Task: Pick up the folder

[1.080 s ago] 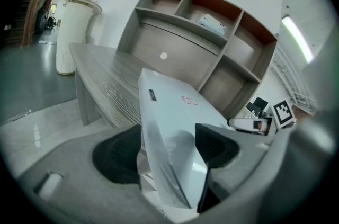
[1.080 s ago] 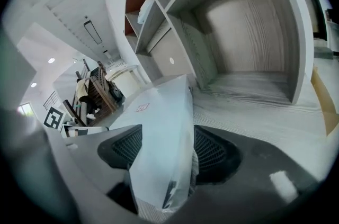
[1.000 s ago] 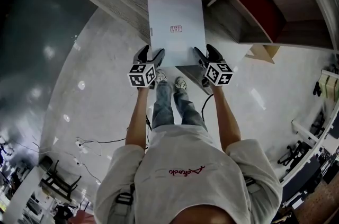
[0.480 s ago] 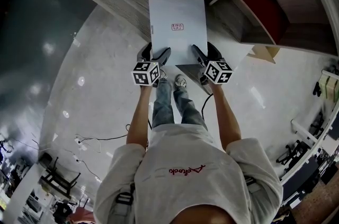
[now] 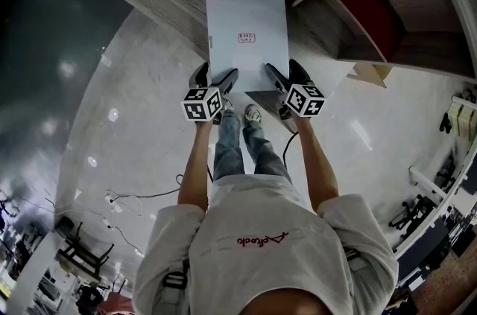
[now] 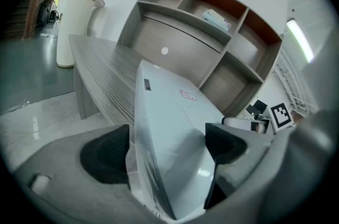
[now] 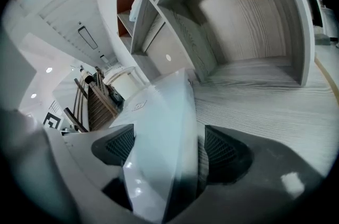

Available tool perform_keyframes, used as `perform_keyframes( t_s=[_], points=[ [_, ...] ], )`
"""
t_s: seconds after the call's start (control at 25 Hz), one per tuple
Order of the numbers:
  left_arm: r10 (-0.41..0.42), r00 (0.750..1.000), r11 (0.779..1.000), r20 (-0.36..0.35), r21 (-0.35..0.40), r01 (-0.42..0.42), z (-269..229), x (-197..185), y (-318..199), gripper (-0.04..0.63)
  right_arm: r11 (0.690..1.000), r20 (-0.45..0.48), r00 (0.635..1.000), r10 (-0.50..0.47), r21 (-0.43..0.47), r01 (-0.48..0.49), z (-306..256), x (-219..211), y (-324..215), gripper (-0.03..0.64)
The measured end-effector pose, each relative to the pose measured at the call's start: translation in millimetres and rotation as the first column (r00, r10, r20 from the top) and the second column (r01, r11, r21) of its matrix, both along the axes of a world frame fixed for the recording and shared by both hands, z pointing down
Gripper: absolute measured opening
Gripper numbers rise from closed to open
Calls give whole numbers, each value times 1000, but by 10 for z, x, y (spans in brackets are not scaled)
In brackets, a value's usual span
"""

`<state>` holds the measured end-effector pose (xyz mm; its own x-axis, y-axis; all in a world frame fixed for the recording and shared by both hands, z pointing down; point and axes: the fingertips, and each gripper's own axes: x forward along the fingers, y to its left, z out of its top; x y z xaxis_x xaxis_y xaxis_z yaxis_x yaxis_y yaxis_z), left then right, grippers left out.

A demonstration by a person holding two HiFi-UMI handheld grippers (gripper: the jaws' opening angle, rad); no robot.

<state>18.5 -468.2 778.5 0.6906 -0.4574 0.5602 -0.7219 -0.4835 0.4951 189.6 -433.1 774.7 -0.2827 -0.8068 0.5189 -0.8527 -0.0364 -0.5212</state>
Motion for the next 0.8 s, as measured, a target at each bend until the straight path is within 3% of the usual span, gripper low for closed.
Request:
perform_keyframes(
  t_s=[0.28, 0.6, 0.8],
  points=[
    [0, 999, 999, -50, -37, -2, 53, 90, 27, 456, 1000, 66, 998, -14, -26, 16, 42, -73, 11, 391],
    [-10, 999, 999, -34, -32, 9, 38, 97, 11, 466, 996, 107, 994, -19, -90, 28, 73, -108, 1, 402],
    [-29, 998, 997, -49, -76, 26, 91, 83, 24, 479, 991, 136, 990, -29, -122, 46, 110, -128, 4, 410]
  ],
)
